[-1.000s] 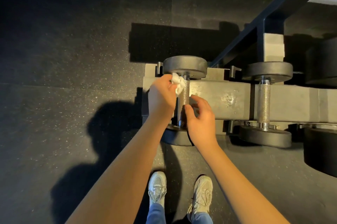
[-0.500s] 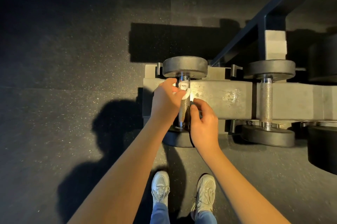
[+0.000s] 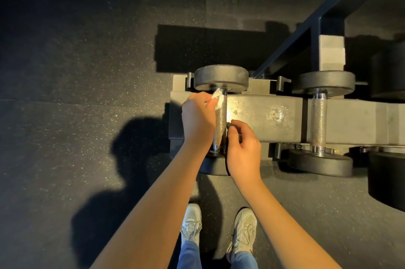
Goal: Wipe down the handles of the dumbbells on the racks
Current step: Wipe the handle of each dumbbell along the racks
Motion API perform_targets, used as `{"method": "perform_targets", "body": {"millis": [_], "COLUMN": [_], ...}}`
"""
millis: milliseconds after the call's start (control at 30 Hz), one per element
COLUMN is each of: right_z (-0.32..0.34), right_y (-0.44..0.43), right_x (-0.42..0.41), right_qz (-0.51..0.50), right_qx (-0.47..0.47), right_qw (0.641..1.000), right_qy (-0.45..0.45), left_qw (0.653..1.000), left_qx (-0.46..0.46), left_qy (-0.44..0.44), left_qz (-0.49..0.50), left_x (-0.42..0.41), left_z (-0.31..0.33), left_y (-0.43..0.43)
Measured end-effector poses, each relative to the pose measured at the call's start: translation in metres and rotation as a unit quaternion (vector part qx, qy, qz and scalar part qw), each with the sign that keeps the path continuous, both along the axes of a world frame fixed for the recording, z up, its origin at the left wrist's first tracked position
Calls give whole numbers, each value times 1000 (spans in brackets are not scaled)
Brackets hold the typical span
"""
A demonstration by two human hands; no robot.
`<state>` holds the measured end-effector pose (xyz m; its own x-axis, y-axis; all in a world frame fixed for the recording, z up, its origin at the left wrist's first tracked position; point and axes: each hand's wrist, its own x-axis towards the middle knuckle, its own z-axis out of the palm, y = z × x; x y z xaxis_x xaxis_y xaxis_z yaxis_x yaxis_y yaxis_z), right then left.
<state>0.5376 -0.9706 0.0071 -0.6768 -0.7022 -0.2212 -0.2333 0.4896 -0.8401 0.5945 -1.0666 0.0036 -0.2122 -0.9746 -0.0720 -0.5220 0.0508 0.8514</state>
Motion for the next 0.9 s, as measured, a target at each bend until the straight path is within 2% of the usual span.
{"method": "perform_targets", "body": {"millis": [167,400,633,833,900], "right_z": [0,-2,2,1,0], "right_y": [12,14,15,16,17], "right_x": [7,6,4,5,4], "right_qz": [14,27,76,77,76], "right_qx": [1,23,26,27,24], "right_qw": [1000,999,997,997,997], "right_qy": [-8,-9,3,3,2], "left_qw": [995,999,991,998,996], "left_qx": [39,11,73,21,52], "left_qy": [-44,17,-71,-17,-47], "left_qz": [-78,-32,-90,-55,-59], "left_x": [14,4,18,12,13], "left_z": [-3,7,6,9,12], "left_y": [19,-11,20,0,5]}}
